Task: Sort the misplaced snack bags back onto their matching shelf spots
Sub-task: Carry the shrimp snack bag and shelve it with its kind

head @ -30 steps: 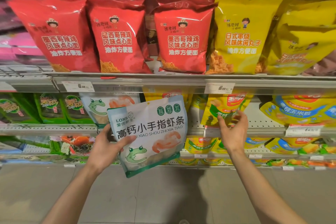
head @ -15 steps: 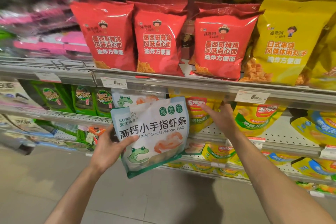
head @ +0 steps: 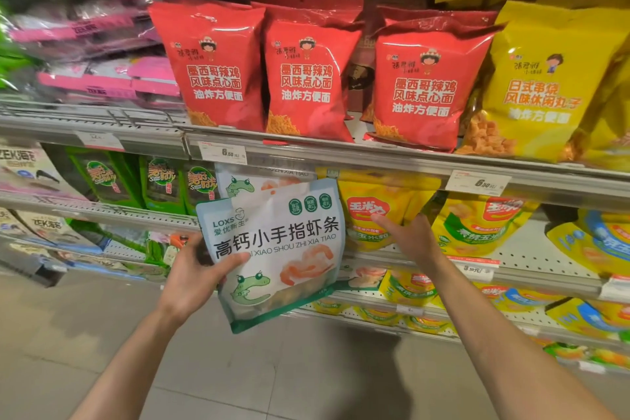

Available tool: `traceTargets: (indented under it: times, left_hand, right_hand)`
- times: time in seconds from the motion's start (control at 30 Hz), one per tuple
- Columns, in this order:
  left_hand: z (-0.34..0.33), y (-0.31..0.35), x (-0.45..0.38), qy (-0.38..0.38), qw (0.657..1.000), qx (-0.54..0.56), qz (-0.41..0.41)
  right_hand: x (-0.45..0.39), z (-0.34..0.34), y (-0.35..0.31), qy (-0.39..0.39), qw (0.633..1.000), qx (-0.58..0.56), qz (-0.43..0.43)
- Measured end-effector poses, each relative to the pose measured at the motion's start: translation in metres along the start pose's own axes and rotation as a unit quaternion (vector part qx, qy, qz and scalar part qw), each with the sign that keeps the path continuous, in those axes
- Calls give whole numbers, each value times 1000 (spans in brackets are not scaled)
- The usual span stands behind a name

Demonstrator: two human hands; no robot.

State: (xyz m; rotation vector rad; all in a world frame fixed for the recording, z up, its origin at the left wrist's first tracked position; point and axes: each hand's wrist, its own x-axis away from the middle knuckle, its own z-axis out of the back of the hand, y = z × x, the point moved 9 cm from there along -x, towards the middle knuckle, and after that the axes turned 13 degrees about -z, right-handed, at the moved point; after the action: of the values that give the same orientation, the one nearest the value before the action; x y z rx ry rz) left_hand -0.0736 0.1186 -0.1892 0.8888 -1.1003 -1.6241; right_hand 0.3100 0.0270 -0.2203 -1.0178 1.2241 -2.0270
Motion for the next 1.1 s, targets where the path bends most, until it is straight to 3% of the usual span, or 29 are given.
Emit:
traceTargets:
  times: [0.23,0.6,0.87,1.1]
  left_hand:
    - [14,1,3,-28,1000,-2,-6]
    - [26,1,0,-54,998,4,-19]
    - [-2,-1,-8,-89,996,6,-24]
    - [-70,6,-18,-134,991,24,-16]
  right_hand:
    - [20,9,7,49,999,5,-12]
    - [75,30,-7,55,992,110,27]
    - [113,94,47,38,994,82,-68]
    - [141,140,73,21,993,30,-115]
